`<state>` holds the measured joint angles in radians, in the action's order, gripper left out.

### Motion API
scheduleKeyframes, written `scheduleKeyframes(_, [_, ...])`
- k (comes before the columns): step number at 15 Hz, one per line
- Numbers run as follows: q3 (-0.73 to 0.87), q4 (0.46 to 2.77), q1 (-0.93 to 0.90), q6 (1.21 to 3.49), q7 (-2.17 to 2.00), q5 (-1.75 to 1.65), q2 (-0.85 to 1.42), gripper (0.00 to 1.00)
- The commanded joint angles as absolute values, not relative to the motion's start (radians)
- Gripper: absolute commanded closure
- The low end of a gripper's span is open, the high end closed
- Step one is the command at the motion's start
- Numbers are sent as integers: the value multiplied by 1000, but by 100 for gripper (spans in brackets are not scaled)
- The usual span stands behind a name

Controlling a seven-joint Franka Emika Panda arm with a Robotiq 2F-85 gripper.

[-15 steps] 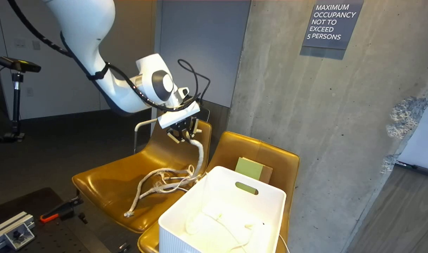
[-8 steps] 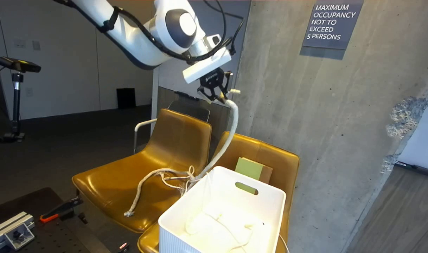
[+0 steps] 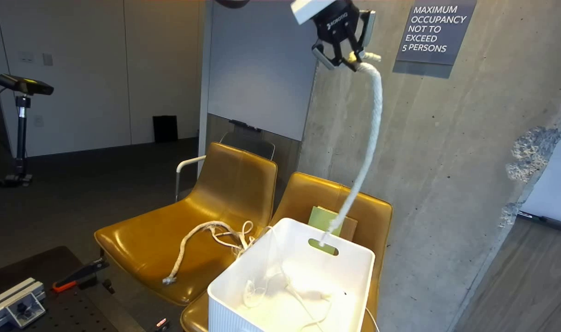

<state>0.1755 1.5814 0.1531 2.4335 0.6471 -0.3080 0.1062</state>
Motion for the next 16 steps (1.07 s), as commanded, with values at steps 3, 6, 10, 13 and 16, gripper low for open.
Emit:
scheduleKeyframes(3, [176,1525,206,2334,766,-232,118,97])
scheduleKeyframes(6, [181,1599,221,2336,765,-234,122,97])
scheduleKeyframes(10, [182,1699,236,2336,742,-230,136,97])
scheduleKeyframes(13, [179,1794,237,2339,740,-230,112,97])
scheduleKeyframes(16, [173,1902,226,2345,744,-253,89,97])
